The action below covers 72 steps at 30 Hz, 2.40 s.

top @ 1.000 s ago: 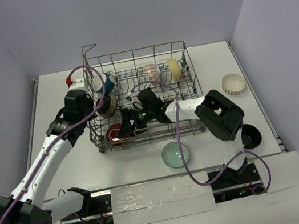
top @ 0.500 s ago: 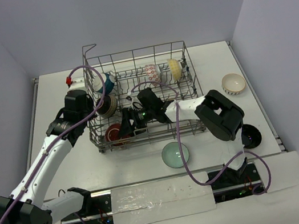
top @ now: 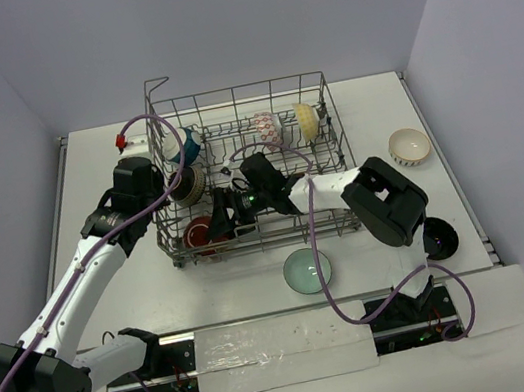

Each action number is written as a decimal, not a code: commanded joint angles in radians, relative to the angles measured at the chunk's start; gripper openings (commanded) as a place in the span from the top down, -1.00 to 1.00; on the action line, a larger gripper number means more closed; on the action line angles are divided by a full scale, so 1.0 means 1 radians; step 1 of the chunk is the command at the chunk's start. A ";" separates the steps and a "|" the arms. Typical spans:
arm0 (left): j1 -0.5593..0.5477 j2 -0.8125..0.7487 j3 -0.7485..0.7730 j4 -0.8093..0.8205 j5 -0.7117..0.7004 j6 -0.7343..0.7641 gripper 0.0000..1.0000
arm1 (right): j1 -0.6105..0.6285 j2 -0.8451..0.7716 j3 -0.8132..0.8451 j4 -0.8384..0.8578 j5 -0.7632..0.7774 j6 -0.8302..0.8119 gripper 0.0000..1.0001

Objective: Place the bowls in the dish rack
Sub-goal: Pick up the bowl from the dish rack, then turn the bowl upside down over the dish rack.

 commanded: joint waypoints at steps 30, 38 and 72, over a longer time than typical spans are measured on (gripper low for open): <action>-0.029 0.010 -0.002 -0.046 0.105 0.014 1.00 | 0.003 -0.090 0.346 -0.207 0.122 0.025 1.00; -0.029 0.001 -0.002 -0.045 0.110 0.016 1.00 | 0.025 -0.047 0.363 -0.252 0.131 0.020 1.00; -0.038 -0.021 0.000 -0.046 0.119 0.016 1.00 | 0.065 0.066 0.464 -0.425 0.261 0.061 1.00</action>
